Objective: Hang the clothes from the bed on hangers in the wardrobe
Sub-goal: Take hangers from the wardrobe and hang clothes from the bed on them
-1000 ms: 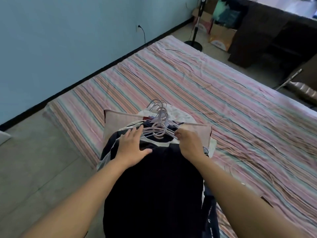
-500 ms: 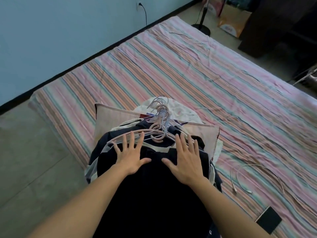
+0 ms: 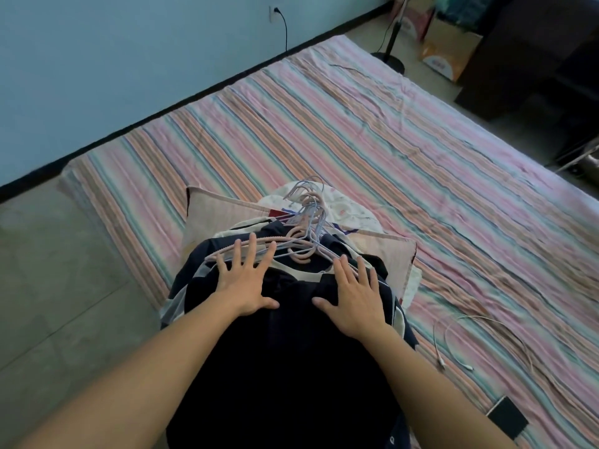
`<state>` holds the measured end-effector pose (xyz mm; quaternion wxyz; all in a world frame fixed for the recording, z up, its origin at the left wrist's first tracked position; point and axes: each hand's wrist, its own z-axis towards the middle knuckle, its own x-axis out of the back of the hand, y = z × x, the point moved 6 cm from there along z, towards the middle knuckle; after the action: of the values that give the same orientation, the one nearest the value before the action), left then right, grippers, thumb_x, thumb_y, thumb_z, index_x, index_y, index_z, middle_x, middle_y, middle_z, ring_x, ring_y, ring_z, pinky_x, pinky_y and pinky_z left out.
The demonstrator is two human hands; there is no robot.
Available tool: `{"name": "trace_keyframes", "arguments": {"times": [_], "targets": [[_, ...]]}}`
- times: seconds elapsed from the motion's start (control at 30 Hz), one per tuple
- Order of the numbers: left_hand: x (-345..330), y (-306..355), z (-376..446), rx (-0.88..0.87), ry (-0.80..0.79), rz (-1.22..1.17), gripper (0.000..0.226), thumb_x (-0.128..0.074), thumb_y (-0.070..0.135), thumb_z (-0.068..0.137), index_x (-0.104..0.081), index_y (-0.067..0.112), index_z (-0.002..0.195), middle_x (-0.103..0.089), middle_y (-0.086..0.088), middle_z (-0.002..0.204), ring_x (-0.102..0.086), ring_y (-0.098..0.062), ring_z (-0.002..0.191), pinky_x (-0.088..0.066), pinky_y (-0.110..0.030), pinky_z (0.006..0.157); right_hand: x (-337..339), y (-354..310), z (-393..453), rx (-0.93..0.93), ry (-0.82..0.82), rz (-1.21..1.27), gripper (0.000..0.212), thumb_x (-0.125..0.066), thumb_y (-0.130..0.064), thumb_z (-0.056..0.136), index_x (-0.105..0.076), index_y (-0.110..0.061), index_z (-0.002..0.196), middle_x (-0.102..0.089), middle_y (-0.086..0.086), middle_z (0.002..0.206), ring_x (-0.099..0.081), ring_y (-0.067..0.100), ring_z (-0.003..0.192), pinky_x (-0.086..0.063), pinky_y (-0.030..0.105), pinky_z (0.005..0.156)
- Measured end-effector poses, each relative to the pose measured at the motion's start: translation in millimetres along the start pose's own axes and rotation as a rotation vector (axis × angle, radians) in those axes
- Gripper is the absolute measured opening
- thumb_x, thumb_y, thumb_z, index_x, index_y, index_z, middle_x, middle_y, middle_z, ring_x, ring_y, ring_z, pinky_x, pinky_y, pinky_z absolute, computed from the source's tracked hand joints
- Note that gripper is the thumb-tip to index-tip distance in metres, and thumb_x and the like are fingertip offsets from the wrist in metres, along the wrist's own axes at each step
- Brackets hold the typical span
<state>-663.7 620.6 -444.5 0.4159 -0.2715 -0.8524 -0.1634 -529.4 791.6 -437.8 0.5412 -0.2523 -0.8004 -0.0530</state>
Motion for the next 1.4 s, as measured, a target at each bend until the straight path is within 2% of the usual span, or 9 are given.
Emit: {"name": "trace_keyframes", "arguments": {"times": [0.17, 0.3, 0.37, 0.43, 0.5, 0.7, 1.03, 1.27, 1.4], "targets": [[13, 1, -43, -0.071, 0.094, -0.035, 0.121, -0.062, 0.073, 0.075, 0.027, 0.039, 0.148, 0.042, -0.007, 0.152, 0.028, -0.037, 0.144, 0.006, -0.061, 0.117, 35, -16, -41, 0.047, 0.030, 0.074, 0.090, -0.042, -0.069, 0.093, -0.006, -0.022, 0.160, 0.002, -0.001, 0.168, 0.018, 0.024, 0.152, 0.007, 0.046, 0.124], [32, -2, -90, -0.107, 0.147, -0.094, 0.106, -0.065, 0.064, 0.080, 0.000, 0.030, 0.156, 0.015, -0.011, 0.163, 0.009, -0.032, 0.150, -0.005, -0.052, 0.121, 61, -49, -80, 0.124, 0.046, 0.071, 0.081, -0.046, -0.065, 0.093, -0.023, -0.019, 0.157, -0.014, 0.002, 0.166, 0.008, 0.025, 0.154, 0.002, 0.044, 0.124], [44, -8, -120, -0.111, 0.163, -0.140, 0.095, -0.068, 0.056, 0.082, -0.016, 0.026, 0.155, 0.000, -0.014, 0.164, -0.006, -0.031, 0.150, -0.016, -0.046, 0.121, 74, -70, -100, 0.144, 0.056, 0.077, 0.071, -0.047, -0.065, 0.092, -0.044, -0.017, 0.144, -0.039, 0.005, 0.156, -0.010, 0.029, 0.153, -0.009, 0.043, 0.124], [58, -22, -157, -0.114, 0.216, -0.176, 0.088, -0.069, 0.053, 0.080, -0.027, 0.025, 0.152, -0.021, -0.010, 0.160, -0.024, -0.029, 0.146, -0.029, -0.041, 0.116, 90, -93, -125, 0.172, 0.086, 0.052, 0.059, -0.047, -0.067, 0.090, -0.058, -0.019, 0.122, -0.060, 0.001, 0.130, -0.038, 0.028, 0.139, -0.030, 0.039, 0.115], [69, -32, -186, -0.115, 0.233, -0.217, 0.085, -0.070, 0.051, 0.079, -0.031, 0.025, 0.150, -0.034, 0.000, 0.155, -0.037, -0.024, 0.139, -0.039, -0.040, 0.108, 100, -108, -143, 0.191, 0.092, 0.067, 0.059, -0.050, -0.068, 0.088, -0.058, -0.021, 0.123, -0.062, -0.002, 0.124, -0.048, 0.022, 0.126, -0.039, 0.036, 0.105], [84, -81, -318, -0.099, 0.237, -0.352, 0.077, -0.072, 0.053, 0.071, -0.039, 0.040, 0.139, -0.055, 0.010, 0.136, -0.058, -0.016, 0.116, -0.050, -0.041, 0.095, 142, -187, -231, 0.313, 0.101, 0.054, 0.062, -0.058, -0.055, 0.089, -0.049, -0.021, 0.140, -0.055, -0.002, 0.137, -0.048, 0.019, 0.127, -0.042, 0.035, 0.103], [82, -165, -538, 0.061, 0.389, -0.308, 0.085, -0.068, 0.060, 0.081, -0.030, 0.032, 0.151, -0.040, 0.007, 0.153, -0.043, -0.015, 0.136, -0.041, -0.032, 0.105, 196, -334, -397, 0.644, 0.198, -0.037, 0.056, -0.059, -0.051, 0.089, -0.051, -0.023, 0.136, -0.057, -0.004, 0.133, -0.051, 0.017, 0.124, -0.045, 0.036, 0.100], [78, -208, -666, 0.172, 0.505, -0.332, 0.082, -0.067, 0.061, 0.081, -0.031, 0.035, 0.150, -0.046, 0.006, 0.149, -0.049, -0.017, 0.130, -0.043, -0.037, 0.103, 205, -422, -465, 0.813, 0.190, -0.119, 0.062, -0.063, -0.052, 0.088, -0.049, -0.021, 0.141, -0.056, -0.001, 0.139, -0.052, 0.018, 0.127, -0.042, 0.034, 0.104], [60, -231, -725, 0.250, 0.572, -0.434, 0.083, -0.071, 0.054, 0.080, -0.033, 0.031, 0.150, -0.045, 0.004, 0.149, -0.049, -0.015, 0.129, -0.043, -0.030, 0.100, 204, -470, -499, 0.924, 0.174, -0.168, 0.059, -0.064, -0.054, 0.089, -0.051, -0.024, 0.138, -0.059, -0.002, 0.136, -0.053, 0.019, 0.125, -0.044, 0.035, 0.103]]}}
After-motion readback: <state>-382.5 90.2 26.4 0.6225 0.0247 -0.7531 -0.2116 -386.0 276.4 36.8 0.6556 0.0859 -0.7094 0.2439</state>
